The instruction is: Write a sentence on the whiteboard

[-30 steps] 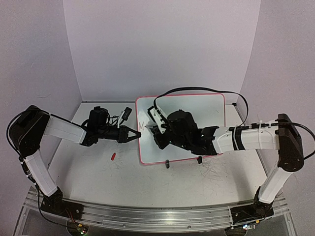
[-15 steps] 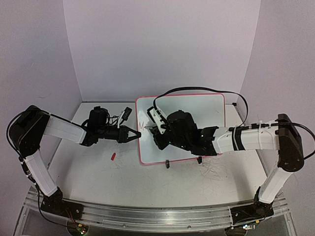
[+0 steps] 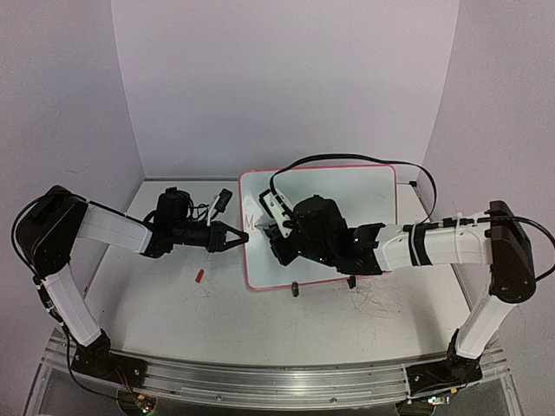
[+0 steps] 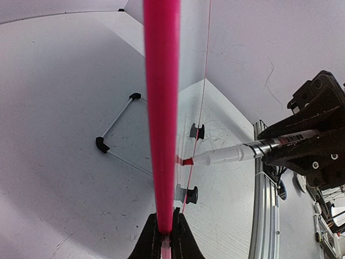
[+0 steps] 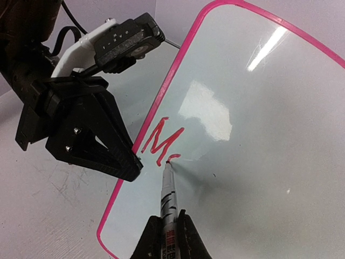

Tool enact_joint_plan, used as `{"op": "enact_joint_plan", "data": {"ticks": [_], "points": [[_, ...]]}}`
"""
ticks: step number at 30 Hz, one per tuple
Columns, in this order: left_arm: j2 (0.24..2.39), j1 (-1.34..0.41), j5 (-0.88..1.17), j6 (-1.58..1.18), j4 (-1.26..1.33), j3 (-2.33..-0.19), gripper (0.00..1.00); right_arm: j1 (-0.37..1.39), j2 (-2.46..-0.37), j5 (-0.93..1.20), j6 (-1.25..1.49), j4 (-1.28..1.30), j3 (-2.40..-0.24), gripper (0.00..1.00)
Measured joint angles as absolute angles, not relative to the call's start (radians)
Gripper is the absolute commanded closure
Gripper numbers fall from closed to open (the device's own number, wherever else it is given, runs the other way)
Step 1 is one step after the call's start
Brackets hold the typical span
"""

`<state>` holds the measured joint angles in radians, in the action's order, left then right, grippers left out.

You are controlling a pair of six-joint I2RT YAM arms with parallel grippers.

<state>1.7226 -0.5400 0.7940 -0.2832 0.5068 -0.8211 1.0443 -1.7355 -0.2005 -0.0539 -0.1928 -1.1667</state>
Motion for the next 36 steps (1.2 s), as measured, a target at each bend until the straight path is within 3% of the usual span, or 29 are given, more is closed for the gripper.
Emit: {"op": "enact_joint_plan", "data": {"ticks": [36], "points": [[1.723, -0.54, 0.787, -0.28, 0.505, -0.821, 1.0, 1.057, -1.735, -0.292, -0.036, -0.218, -1.142, 1.0]]}}
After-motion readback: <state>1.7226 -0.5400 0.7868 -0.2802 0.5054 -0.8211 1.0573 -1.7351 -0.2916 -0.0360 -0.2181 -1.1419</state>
